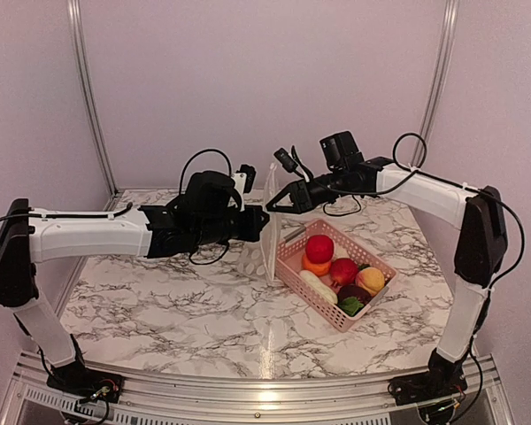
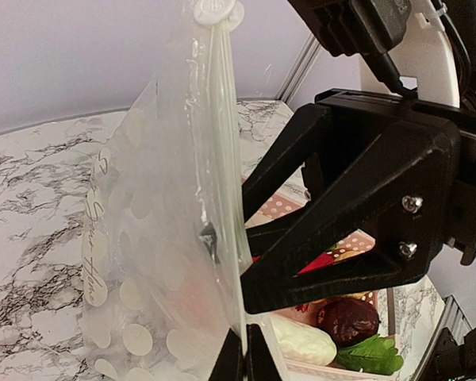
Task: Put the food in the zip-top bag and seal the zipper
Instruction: Open the zipper food storage bag at the center of the board, then pick up the fake fruit from the bin, then place the fake fruit in the zipper food storage bag.
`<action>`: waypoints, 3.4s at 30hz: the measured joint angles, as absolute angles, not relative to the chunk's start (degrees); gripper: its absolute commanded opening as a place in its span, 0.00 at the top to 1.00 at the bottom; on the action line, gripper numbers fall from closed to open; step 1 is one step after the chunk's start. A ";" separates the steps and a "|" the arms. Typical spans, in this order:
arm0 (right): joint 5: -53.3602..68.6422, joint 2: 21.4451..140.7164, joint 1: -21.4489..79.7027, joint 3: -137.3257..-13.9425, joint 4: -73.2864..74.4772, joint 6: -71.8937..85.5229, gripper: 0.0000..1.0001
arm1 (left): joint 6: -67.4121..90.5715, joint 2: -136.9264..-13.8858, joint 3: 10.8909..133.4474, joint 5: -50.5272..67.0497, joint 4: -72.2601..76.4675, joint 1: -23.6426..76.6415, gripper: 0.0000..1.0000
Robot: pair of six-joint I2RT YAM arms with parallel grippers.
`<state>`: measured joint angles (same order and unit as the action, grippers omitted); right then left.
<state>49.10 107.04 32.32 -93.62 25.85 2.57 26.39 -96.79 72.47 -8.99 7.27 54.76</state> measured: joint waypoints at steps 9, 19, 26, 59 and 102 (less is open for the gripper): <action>44.97 107.11 32.36 -94.00 26.52 3.66 1.00 | 26.11 -98.00 73.91 -11.05 5.72 54.76 1.00; 26.92 99.53 30.70 -87.94 31.51 3.44 1.00 | 23.27 -99.29 78.94 -33.30 -4.71 54.92 1.00; 27.88 94.80 28.56 -86.89 31.83 3.16 1.00 | 21.34 -99.31 81.17 -40.51 -7.73 55.61 1.00; 24.05 95.79 23.62 -74.63 37.82 -29.17 0.02 | 9.76 -84.84 84.34 -35.35 -33.85 54.35 1.00; 47.55 89.84 31.44 -82.96 25.36 -16.29 0.67 | 22.98 -93.62 77.69 -15.38 -16.08 52.82 1.00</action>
<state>47.55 89.84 31.44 -82.96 25.36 -16.29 22.98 -93.62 77.69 -15.38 -16.08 52.82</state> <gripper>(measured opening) 0.581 0.016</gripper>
